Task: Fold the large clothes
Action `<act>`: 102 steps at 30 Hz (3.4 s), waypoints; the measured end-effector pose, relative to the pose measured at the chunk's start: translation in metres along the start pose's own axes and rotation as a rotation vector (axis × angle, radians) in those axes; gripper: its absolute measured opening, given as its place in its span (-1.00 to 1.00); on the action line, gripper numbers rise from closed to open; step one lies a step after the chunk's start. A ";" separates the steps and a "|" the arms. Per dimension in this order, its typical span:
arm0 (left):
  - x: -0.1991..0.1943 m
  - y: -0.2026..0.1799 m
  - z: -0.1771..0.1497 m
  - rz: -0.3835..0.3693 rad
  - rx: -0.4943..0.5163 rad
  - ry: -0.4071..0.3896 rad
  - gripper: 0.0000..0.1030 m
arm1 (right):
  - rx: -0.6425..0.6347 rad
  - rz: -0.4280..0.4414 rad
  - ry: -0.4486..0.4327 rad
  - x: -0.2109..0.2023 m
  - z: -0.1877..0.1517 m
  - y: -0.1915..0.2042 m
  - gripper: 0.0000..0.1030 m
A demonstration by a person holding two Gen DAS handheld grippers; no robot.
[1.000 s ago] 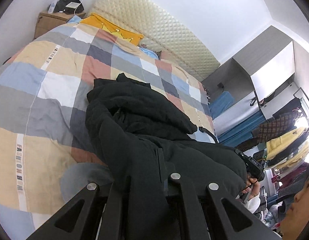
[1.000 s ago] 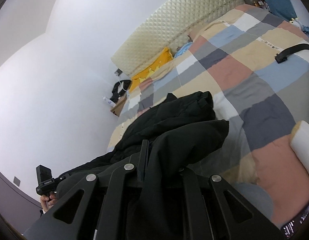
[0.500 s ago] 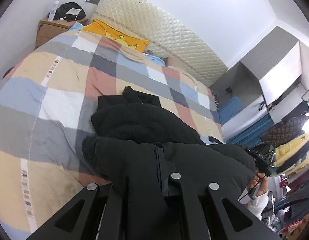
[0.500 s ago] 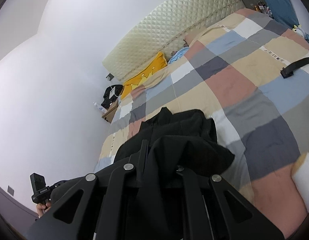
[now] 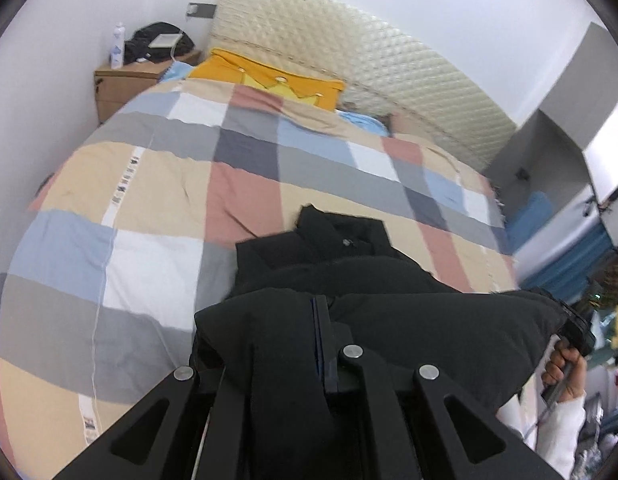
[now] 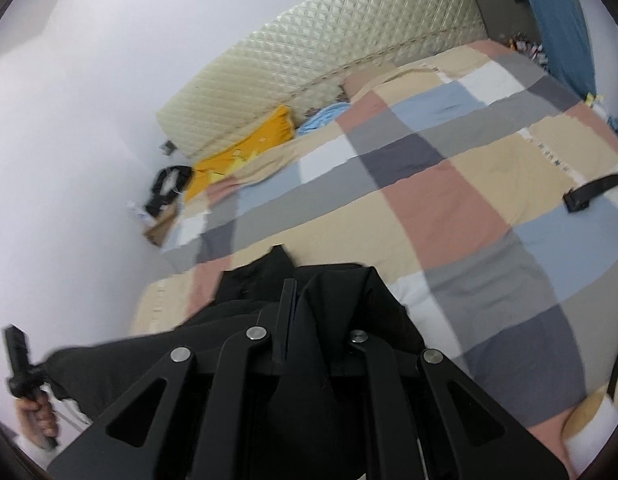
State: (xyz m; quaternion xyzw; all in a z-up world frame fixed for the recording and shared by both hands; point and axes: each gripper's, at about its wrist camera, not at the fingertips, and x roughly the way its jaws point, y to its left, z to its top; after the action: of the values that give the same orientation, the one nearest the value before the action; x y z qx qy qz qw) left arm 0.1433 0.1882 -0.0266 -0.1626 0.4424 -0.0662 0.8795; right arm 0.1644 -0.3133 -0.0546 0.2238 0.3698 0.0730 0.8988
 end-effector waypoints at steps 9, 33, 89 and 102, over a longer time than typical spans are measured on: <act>0.071 -0.010 0.033 0.163 -0.001 -0.021 -0.85 | -0.097 -0.133 0.024 0.068 0.015 0.003 -0.81; 0.159 0.012 0.024 0.130 0.021 0.072 -0.79 | -0.158 -0.177 -0.031 0.146 -0.027 -0.015 -0.68; 0.196 -0.097 -0.024 0.160 0.210 -0.115 0.23 | -0.341 -0.035 0.106 0.143 -0.068 0.022 0.78; 0.250 -0.091 0.033 0.206 0.241 -0.093 0.23 | -0.338 -0.084 0.068 0.208 -0.028 0.026 0.81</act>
State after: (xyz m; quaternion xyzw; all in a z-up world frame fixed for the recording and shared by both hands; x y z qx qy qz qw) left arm 0.3224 0.0449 -0.1660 -0.0127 0.4042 -0.0206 0.9144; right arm 0.2944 -0.2185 -0.1920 0.0512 0.3917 0.1040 0.9128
